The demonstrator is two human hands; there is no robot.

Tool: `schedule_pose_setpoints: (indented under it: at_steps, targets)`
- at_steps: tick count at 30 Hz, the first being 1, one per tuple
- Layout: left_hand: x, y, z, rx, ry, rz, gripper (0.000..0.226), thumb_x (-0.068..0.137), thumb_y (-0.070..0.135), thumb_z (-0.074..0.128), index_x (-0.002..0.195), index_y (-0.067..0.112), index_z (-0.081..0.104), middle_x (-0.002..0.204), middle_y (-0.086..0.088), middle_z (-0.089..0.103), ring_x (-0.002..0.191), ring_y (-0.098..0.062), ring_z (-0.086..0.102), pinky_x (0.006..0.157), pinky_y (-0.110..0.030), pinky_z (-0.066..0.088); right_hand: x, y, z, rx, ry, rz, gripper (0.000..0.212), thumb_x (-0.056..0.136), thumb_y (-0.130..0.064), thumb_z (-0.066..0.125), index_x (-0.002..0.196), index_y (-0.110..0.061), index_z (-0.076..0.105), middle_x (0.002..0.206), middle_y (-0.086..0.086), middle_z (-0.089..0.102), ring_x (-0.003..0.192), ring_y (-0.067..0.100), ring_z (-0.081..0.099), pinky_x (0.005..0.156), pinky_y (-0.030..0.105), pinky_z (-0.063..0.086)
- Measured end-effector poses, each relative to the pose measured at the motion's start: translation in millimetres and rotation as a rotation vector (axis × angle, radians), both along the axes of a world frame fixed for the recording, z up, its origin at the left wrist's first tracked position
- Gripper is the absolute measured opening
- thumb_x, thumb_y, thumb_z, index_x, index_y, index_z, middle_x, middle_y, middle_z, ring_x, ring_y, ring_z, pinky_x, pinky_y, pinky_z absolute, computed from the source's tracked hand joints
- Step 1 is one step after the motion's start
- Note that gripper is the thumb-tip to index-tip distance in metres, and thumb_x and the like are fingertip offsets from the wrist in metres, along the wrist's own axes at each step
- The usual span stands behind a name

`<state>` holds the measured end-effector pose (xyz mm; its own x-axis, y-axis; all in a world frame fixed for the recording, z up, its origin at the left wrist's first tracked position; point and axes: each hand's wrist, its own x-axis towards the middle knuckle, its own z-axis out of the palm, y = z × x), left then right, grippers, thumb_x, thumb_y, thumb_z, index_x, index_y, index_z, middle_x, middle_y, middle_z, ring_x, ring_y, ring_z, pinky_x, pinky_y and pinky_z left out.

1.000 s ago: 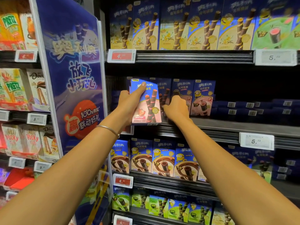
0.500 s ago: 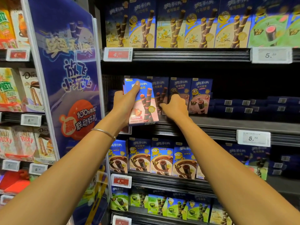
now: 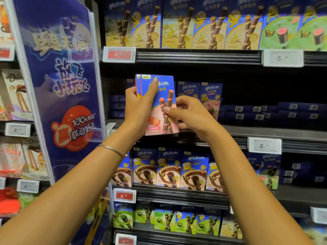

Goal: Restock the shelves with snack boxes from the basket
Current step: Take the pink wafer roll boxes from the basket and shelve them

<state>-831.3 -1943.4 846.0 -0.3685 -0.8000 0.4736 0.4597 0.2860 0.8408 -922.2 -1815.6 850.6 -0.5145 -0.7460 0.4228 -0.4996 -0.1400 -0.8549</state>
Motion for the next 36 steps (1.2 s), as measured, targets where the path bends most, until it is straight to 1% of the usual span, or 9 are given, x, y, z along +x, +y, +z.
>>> schedule_pose_setpoints:
  at_steps: [3, 7, 11, 15, 21, 24, 27, 32, 36]
  targets:
    - [-7, -2, 9, 0.048, -0.031, -0.062, 0.082, 0.097, 0.065, 0.055, 0.128, -0.010, 0.059, 0.110, -0.019, 0.078, 0.101, -0.035, 0.078, 0.089, -0.049, 0.063, -9, 7, 4, -0.023, -0.068, -0.014, 0.028, 0.089, -0.021, 0.077, 0.111, -0.007, 0.066, 0.108, 0.010, 0.074, 0.098, 0.024, 0.075, 0.084, 0.047, 0.062]
    - [-14, -12, 3, 0.033, -0.128, 0.122, 0.046, 0.107, 0.039, 0.057, 0.128, -0.002, 0.057, 0.117, -0.014, 0.075, 0.107, -0.033, 0.075, 0.092, -0.052, 0.062, -35, 17, 3, -0.116, -0.142, -0.137, 0.023, 0.090, -0.017, 0.075, 0.108, -0.006, 0.068, 0.095, 0.003, 0.074, 0.092, 0.022, 0.076, 0.084, 0.050, 0.062]
    - [-13, -23, -5, 0.096, -0.133, 0.137, 0.041, 0.107, 0.031, 0.055, 0.130, -0.003, 0.053, 0.109, -0.016, 0.073, 0.091, -0.030, 0.075, 0.058, -0.035, 0.058, -73, 23, -5, -0.121, -0.087, -0.398, 0.035, 0.085, -0.022, 0.081, 0.112, -0.005, 0.065, 0.113, 0.012, 0.070, 0.103, 0.034, 0.071, 0.090, 0.055, 0.058]
    - [-11, -27, -6, 0.088, -0.137, 0.102, 0.013, 0.100, 0.012, 0.050, 0.103, 0.003, 0.059, 0.090, -0.019, 0.063, 0.078, -0.030, 0.062, 0.041, -0.023, 0.044, -97, 20, -14, -0.024, 0.043, -0.577, 0.041, 0.079, -0.031, 0.085, 0.109, -0.011, 0.066, 0.109, 0.008, 0.071, 0.095, 0.022, 0.067, 0.086, 0.044, 0.057]
    - [-9, -31, -9, 0.094, -0.146, 0.054, 0.030, 0.097, 0.005, 0.052, 0.126, -0.002, 0.055, 0.102, -0.019, 0.065, 0.077, -0.029, 0.065, 0.041, -0.024, 0.048, -108, 5, -18, 0.005, 0.110, -0.640, 0.044, 0.080, -0.037, 0.083, 0.108, -0.009, 0.064, 0.111, 0.010, 0.071, 0.100, 0.027, 0.067, 0.089, 0.046, 0.057]
    - [-9, -31, -10, 0.098, -0.126, 0.053, 0.020, 0.100, 0.007, 0.055, 0.119, 0.009, 0.050, 0.112, -0.014, 0.068, 0.080, -0.025, 0.070, 0.046, -0.025, 0.054, -109, -3, -16, 0.049, 0.161, -0.673, 0.043, 0.082, -0.035, 0.081, 0.105, -0.012, 0.052, 0.118, 0.012, 0.065, 0.103, 0.030, 0.064, 0.089, 0.048, 0.056]
    - [-9, -32, -11, 0.104, -0.125, 0.053, 0.021, 0.102, 0.010, 0.059, 0.120, 0.013, 0.049, 0.120, -0.011, 0.070, 0.094, -0.024, 0.076, 0.058, -0.030, 0.062, -108, -14, -14, 0.118, 0.222, -0.694, 0.043, 0.083, -0.033, 0.079, 0.108, -0.010, 0.054, 0.118, 0.014, 0.064, 0.106, 0.035, 0.063, 0.091, 0.052, 0.055]
    - [-7, -33, -10, 0.109, -0.117, 0.026, 0.032, 0.104, 0.013, 0.065, 0.133, 0.009, 0.053, 0.113, -0.005, 0.072, 0.067, -0.006, 0.077, 0.047, -0.019, 0.055, -105, -29, -15, 0.195, 0.317, -0.741, 0.026, 0.090, -0.026, 0.070, 0.103, -0.015, 0.052, 0.115, 0.015, 0.064, 0.100, 0.036, 0.063, 0.074, 0.039, 0.048]
    - [-8, -32, -8, 0.116, -0.107, 0.004, 0.035, 0.102, 0.010, 0.067, 0.135, 0.005, 0.058, 0.117, -0.008, 0.075, 0.065, -0.004, 0.076, 0.048, -0.019, 0.055, -103, -35, -13, 0.228, 0.342, -0.740, 0.020, 0.089, -0.023, 0.066, 0.096, -0.017, 0.048, 0.113, 0.017, 0.064, 0.098, 0.039, 0.063, 0.078, 0.043, 0.053]
